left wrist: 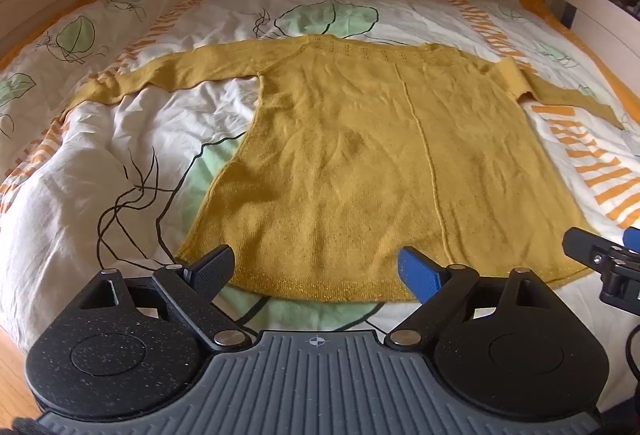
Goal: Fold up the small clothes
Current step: 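Move both tools over the spread yellow sweater toward its sleeves, then grasp the yellow sweater's sleeve cuff with the right tool, then fold the held sleeve across the sweater body, then open the right tool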
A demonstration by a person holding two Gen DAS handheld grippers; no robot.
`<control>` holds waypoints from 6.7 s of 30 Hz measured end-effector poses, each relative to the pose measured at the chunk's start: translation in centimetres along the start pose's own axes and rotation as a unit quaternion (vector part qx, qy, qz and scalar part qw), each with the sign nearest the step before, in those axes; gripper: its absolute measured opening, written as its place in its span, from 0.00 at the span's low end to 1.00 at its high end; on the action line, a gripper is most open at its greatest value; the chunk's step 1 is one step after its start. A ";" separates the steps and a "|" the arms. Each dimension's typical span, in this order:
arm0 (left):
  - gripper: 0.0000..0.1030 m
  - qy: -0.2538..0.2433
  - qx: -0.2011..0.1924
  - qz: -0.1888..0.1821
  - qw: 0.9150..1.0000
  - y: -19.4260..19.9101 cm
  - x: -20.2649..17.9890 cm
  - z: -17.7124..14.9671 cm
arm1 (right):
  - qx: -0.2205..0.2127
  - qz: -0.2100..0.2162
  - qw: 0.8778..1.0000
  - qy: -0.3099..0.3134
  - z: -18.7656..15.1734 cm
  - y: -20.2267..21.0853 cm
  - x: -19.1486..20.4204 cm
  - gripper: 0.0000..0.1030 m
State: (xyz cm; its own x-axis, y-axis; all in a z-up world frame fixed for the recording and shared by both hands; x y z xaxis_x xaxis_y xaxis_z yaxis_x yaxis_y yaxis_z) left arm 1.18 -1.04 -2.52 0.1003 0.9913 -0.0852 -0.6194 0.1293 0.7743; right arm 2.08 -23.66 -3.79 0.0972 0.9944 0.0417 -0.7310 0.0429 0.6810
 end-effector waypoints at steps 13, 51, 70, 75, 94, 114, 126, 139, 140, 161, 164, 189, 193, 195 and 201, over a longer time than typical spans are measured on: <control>0.87 -0.010 0.011 0.000 1.000 0.0 -0.4 -0.1 | 0.018 -0.014 1.000 0.000 -0.8 -0.4 -0.7 0.94; 0.87 -0.041 0.031 -0.018 0.999 -0.6 -2.3 -0.2 | 0.022 -0.029 0.999 -0.009 -0.8 -0.4 -2.0 0.94; 0.87 -0.041 0.042 -0.021 0.998 -1.5 -2.8 -0.1 | 0.035 -0.034 0.999 -0.015 -0.8 -1.1 -2.2 0.94; 0.87 -0.041 0.050 -0.022 0.998 -2.0 -2.7 -0.1 | 0.042 -0.033 0.998 -0.017 -0.8 -1.6 -2.3 0.94; 0.86 -0.030 0.084 -0.027 0.996 -4.8 -2.4 1.5 | 0.078 -0.028 0.996 -0.012 0.4 -4.6 -2.3 0.94; 0.86 -0.014 0.023 -0.009 1.000 -12.1 -1.6 13.7 | 0.068 -0.006 0.994 -0.080 13.4 -14.4 -14.1 0.94; 0.86 0.003 0.019 0.029 0.999 -19.5 -1.3 18.0 | 0.037 -0.156 0.975 -0.152 21.3 -24.8 -32.2 0.93; 0.87 0.005 0.070 0.021 0.997 -24.5 -1.9 16.3 | 0.082 -0.189 0.960 -0.190 20.7 -31.7 -41.3 0.81; 0.87 0.008 0.067 0.019 0.998 -24.5 -1.9 16.2 | 0.085 -0.191 0.959 -0.192 20.5 -32.0 -41.5 0.81; 0.85 0.025 0.068 -0.040 0.997 -23.6 -0.9 16.6 | 0.042 -0.189 0.963 -0.188 24.3 -25.0 -39.9 0.14; 0.84 0.027 0.057 -0.051 0.997 -22.2 -0.5 16.8 | 0.013 -0.175 0.970 -0.168 26.7 -22.8 -37.2 0.14; 0.84 0.092 -0.004 -0.007 0.996 -14.9 13.0 15.3 | 0.026 0.235 0.971 -0.043 29.0 -26.4 5.9 0.14; 0.84 0.105 0.000 0.000 0.994 -14.8 14.6 14.7 | 0.053 0.250 0.966 -0.025 25.5 -29.0 11.0 0.15; 0.84 0.108 0.001 0.000 0.994 -14.9 15.0 14.6 | 0.064 0.255 0.965 -0.021 23.9 -29.9 12.8 0.16; 0.84 0.107 0.006 -0.011 0.994 -15.4 14.8 14.6 | 0.067 0.282 0.957 -0.012 21.1 -30.5 14.2 0.38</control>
State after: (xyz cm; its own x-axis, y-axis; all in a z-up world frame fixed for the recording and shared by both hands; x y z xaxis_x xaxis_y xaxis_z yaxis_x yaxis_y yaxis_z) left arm 23.54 11.27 -6.56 -0.0553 0.9711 -0.2320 -0.6101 0.1511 0.7778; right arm 40.01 -12.93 -8.50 -0.2709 0.8533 0.4456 -0.5785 -0.5142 0.6332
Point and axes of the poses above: each gripper's, at about its wrist camera, not at the fingertips, and y roughly against the way its jaws point, x to its left, z to its top, the point moved 3 cm from there along -y, roughly the way its jaws point, and after that the axes turned 6 degrees about -z, right-handed, at the moved point
